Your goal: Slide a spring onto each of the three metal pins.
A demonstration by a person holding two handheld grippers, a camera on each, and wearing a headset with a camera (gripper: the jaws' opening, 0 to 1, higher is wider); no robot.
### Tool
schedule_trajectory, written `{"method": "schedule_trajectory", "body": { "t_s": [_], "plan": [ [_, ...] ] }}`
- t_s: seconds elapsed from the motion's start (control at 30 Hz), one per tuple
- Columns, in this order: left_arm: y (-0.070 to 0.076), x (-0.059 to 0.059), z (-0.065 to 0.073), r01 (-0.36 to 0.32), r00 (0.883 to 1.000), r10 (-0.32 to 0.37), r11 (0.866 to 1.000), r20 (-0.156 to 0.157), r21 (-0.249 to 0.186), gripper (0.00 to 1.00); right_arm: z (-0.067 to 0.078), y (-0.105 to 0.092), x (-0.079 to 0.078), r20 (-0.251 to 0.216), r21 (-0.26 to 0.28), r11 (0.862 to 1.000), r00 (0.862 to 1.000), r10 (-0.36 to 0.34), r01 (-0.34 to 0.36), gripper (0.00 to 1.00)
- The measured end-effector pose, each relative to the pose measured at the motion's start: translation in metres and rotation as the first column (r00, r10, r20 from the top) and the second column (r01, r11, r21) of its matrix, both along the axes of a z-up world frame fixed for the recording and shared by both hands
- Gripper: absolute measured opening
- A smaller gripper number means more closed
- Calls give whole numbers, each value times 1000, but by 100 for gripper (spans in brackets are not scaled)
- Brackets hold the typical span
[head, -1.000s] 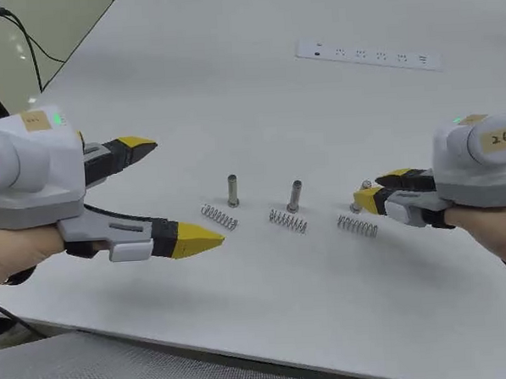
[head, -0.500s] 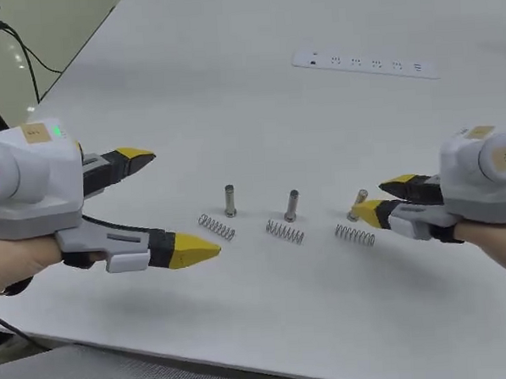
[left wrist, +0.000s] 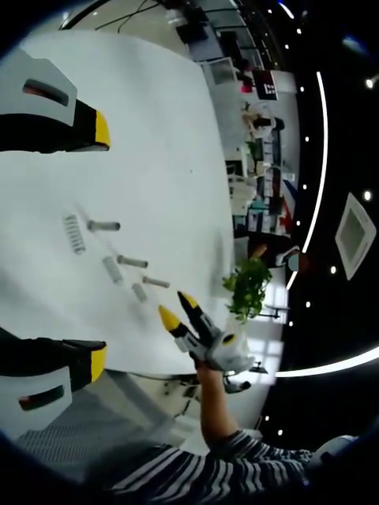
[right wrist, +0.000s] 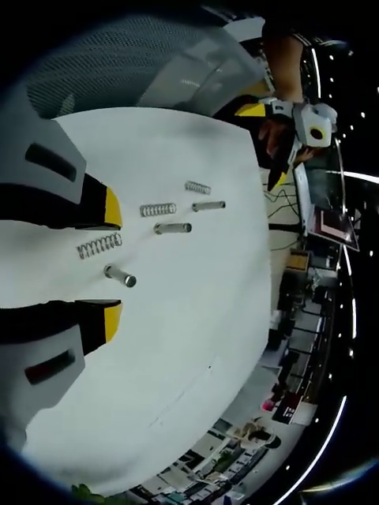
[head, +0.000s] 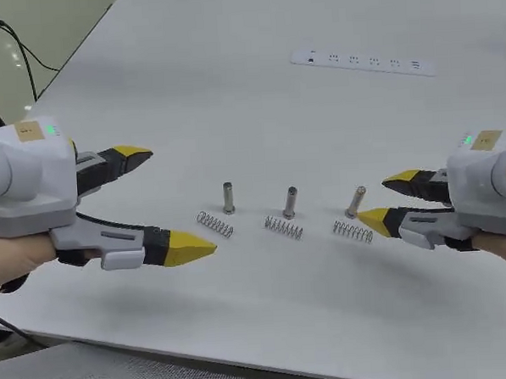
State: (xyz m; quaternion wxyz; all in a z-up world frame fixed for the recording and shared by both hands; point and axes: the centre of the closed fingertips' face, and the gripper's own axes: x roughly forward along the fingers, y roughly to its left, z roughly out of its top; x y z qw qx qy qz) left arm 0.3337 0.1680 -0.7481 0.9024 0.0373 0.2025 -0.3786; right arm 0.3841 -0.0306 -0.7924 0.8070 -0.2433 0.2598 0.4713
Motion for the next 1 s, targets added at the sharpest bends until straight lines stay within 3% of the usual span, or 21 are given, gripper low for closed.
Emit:
{"method": "schedule_trajectory", "body": {
  "t_s": [0.23, 0.4, 0.67, 1.0],
  "plan": [
    [4, -4, 1, -1, 1000, 1, 1000, -1, -30, 97, -5, 2, -10, 7, -45, 995, 996, 85, -85, 32],
    [8, -6, -1, -11, 1000, 11, 999, -6, -38, 97, -15, 0, -18, 9, -103, 981, 987, 163, -162, 29],
    [11, -8, -2, -19, 1000, 19, 999, -8, -45, 96, -30, 2, -21, -3, -158, 965, 977, 212, -209, 22],
    [12, -14, -4, -16, 1000, 15, 998, -13, -58, 95, -49, -3, -15, -34, -202, 953, 974, 223, -225, 16]
  ]
}}
